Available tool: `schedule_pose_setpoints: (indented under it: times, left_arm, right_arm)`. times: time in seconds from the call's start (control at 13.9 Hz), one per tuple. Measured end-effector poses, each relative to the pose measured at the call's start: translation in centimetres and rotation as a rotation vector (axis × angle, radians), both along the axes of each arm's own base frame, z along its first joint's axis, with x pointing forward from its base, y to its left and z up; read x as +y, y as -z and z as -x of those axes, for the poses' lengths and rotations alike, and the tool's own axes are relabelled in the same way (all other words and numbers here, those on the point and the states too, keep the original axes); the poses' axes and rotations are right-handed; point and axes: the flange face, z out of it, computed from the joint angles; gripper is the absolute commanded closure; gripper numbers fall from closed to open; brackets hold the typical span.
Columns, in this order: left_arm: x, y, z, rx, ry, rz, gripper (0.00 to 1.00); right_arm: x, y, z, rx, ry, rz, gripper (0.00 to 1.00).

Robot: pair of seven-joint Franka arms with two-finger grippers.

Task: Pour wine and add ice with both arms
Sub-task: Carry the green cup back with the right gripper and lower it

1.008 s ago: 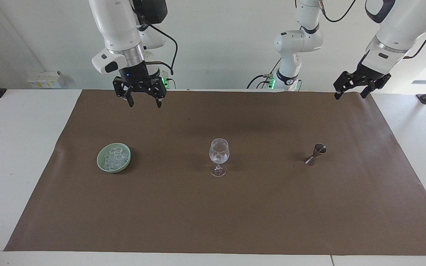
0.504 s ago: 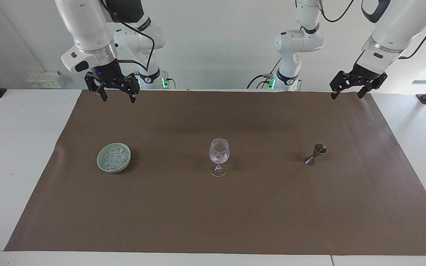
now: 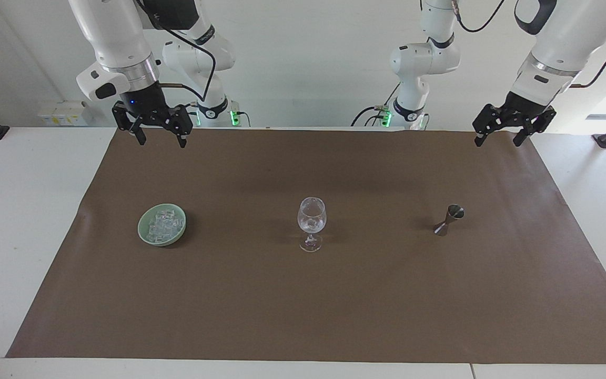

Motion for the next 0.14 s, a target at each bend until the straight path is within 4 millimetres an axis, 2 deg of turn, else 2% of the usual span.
schedule_pose_setpoints:
  times: [0.14]
  left_arm:
    - [0.0, 0.05, -0.07, -0.005, 0.001, 0.0, 0.0]
  right_arm:
    - [-0.56, 0.12, -0.11, 0.002, 0.01, 0.0, 0.0]
